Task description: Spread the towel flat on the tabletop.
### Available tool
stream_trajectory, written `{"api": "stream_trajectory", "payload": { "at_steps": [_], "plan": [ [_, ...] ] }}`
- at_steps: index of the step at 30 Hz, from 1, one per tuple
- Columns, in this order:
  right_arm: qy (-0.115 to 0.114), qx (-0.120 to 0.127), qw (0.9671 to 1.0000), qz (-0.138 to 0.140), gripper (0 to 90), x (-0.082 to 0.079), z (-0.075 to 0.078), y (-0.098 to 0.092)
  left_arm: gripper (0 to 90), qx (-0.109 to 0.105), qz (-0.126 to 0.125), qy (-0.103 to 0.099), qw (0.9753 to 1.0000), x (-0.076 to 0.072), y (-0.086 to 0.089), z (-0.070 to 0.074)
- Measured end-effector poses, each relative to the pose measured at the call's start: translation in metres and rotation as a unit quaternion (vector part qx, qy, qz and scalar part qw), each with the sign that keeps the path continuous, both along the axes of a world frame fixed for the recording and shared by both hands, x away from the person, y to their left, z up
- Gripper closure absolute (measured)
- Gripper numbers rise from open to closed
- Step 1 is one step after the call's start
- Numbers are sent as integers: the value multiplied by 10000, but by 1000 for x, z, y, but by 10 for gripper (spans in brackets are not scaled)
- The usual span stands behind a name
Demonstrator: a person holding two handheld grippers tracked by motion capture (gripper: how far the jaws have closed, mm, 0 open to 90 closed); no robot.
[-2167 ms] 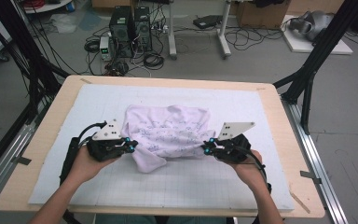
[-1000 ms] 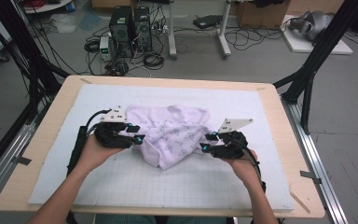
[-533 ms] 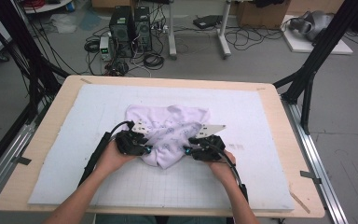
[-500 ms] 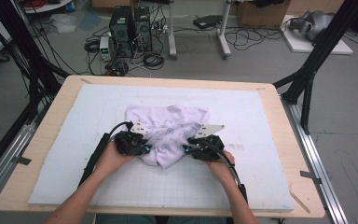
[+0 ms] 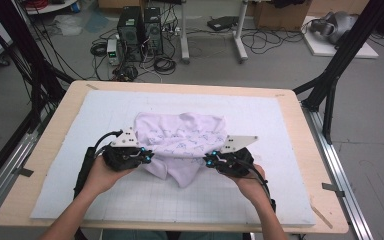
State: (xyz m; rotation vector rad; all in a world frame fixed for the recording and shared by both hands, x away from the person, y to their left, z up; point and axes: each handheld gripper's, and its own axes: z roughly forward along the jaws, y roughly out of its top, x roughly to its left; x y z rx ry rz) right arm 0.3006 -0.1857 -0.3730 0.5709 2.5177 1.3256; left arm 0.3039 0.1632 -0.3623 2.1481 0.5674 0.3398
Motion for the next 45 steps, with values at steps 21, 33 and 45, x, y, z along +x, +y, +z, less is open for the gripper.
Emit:
{"api": "stream_trajectory", "payload": {
  "at_steps": [21,33,45],
  "plan": [
    [817,-723,9931,-440,736,90,-32,31,817,467,690,594,9948,66,-2,-50],
    [292,-201,9988,-333,669,43,-6,1,696,-278,440,131,9986,37,10,-14],
    [822,-525,9952,-19,669,34,-50,6,651,412,-164,1038,9936,45,-15,-63]
  ]
}}
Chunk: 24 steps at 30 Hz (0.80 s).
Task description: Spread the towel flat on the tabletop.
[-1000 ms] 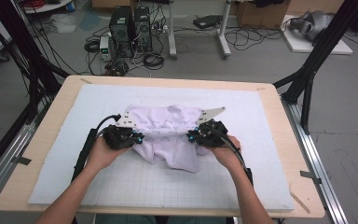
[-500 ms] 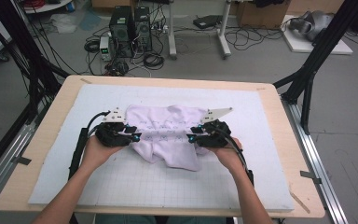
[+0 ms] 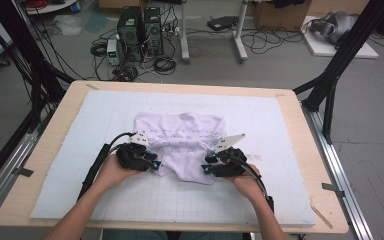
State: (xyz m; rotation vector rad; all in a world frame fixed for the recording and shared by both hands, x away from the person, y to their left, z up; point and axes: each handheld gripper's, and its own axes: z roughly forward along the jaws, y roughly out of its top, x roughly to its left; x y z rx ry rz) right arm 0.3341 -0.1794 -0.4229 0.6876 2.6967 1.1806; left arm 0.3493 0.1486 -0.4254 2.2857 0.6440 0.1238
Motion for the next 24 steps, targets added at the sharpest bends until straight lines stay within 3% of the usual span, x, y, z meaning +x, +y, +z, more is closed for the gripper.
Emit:
{"api": "stream_trajectory", "payload": {
  "at_steps": [4,5,9,12,16,21,23,24],
  "plan": [
    [49,55,9999,74,821,2,-13,3,857,101,-123,-76,9998,-3,-2,-1],
    [2,87,9999,122,836,1,-13,3,867,136,-135,-139,9997,-4,-1,1],
    [-108,292,9992,239,850,-7,-2,-2,878,24,-59,-411,9991,-15,5,15],
    [-318,299,9987,254,850,-18,12,-10,879,25,-148,-622,9980,-30,12,28],
    [-525,271,9977,336,851,-36,27,-16,879,-171,-170,-857,9960,-52,18,43],
    [-556,311,9963,569,846,-59,45,-21,879,-323,-281,-899,9950,-76,29,52],
    [-558,349,9944,833,796,-72,55,-21,869,-395,-353,-875,9948,-83,34,56],
    [-638,393,9935,858,765,-77,60,-22,813,-497,-321,-869,9945,-85,37,58]
  ]
}}
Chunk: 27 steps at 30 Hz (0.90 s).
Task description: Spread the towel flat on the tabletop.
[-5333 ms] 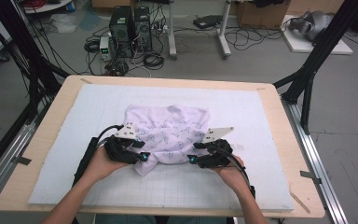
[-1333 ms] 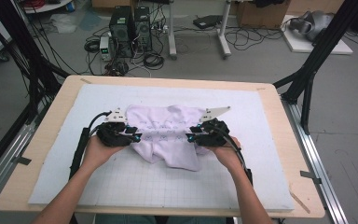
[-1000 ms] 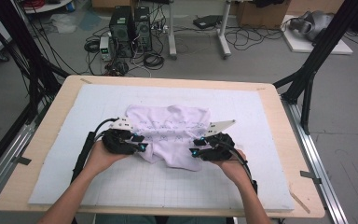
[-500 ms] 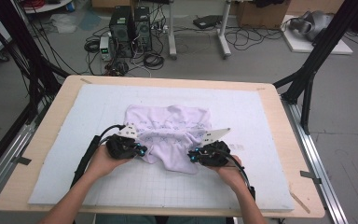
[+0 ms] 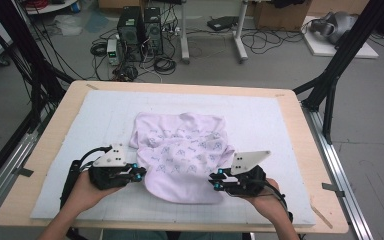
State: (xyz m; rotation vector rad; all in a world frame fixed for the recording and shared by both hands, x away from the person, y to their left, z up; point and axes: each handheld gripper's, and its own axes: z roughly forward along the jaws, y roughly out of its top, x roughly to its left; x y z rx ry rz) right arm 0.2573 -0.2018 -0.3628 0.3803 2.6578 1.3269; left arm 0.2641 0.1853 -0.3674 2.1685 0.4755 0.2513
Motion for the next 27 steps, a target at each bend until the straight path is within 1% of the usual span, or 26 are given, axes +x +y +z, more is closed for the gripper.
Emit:
{"api": "stream_trajectory", "payload": {
  "at_steps": [1,2,3,4,5,6,8,10,11,13,15,16,17,18,19,20,21,22,23,24,25,26,27],
  "plan": [
    [-66,119,9999,-22,756,-3,4,-3,741,-76,14,10,10000,0,2,2],
    [-110,232,9996,-65,739,-3,7,-5,713,-143,32,15,9999,1,4,3],
    [-129,237,9995,-184,725,-1,7,-7,670,-187,100,14,9998,3,4,4],
    [-110,180,9993,-296,719,3,5,-8,630,-203,154,24,9997,6,4,4],
    [-85,92,9992,-378,713,7,0,-9,610,-223,149,31,9996,8,3,3],
    [-18,-15,9989,-458,708,11,-6,-8,607,-198,161,48,9997,10,0,0],
    [46,-211,9985,-494,699,18,-21,-5,594,-86,150,95,9998,14,-7,-8],
    [185,-184,9982,-531,677,23,-34,-1,589,68,155,167,9997,21,-14,-19],
    [237,-235,9979,-547,667,26,-40,2,581,198,170,189,9995,24,-18,-25],
    [309,-366,9971,-587,628,32,-52,5,566,349,183,251,9989,31,-25,-35],
    [458,-492,9957,-635,609,38,-62,9,554,447,244,370,9980,37,-30,-47],
    [501,-552,9950,-664,607,40,-67,10,554,561,249,423,9972,41,-31,-52],
    [585,-655,9939,-662,607,41,-70,12,575,626,180,589,9961,45,-33,-58],
    [618,-719,9936,-622,612,43,-74,13,643,750,80,738,9944,48,-33,-64],
    [634,-644,9940,-624,626,43,-76,14,690,698,72,685,9952,48,-33,-67],
    [622,-594,9943,-636,644,43,-77,13,734,681,94,623,9957,48,-30,-68],
    [647,-590,9942,-632,691,43,-77,13,790,641,128,673,9956,49,-29,-68],
    [636,-573,9946,-583,745,42,-77,13,826,647,127,652,9957,48,-29,-68],
    [581,-610,9951,-511,811,41,-76,14,867,699,122,574,9958,46,-30,-67],
    [538,-641,9956,-421,848,39,-76,16,874,781,107,485,9957,44,-31,-66],
    [448,-667,9962,-346,857,38,-75,17,880,821,53,436,9957,42,-31,-66],
    [440,-668,9962,-338,858,36,-74,18,883,809,22,413,9959,40,-30,-65],
    [459,-592,9967,-313,860,35,-74,17,884,745,49,371,9965,37,-29,-64]
  ]
}}
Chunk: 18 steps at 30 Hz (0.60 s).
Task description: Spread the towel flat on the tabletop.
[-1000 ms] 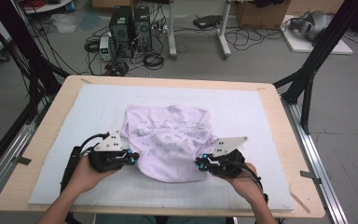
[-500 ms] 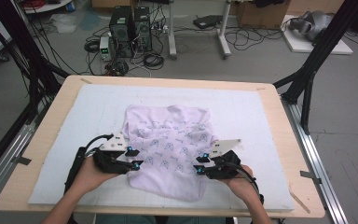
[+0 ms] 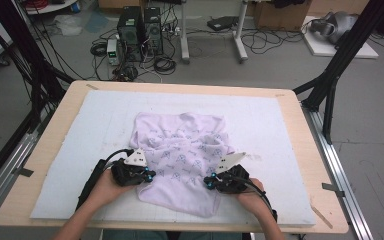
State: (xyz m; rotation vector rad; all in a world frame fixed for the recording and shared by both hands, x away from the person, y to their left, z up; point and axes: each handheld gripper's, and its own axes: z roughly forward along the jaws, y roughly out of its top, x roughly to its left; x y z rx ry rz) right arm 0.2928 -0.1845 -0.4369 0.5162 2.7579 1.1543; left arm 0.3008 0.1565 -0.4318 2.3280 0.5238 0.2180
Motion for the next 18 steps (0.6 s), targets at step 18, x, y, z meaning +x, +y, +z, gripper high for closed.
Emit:
{"api": "stream_trajectory", "payload": {
  "at_steps": [18],
  "plan": [
    [-530,497,9973,123,737,-42,55,-16,732,-1136,-220,-76,9933,-58,29,52]
  ]
}}
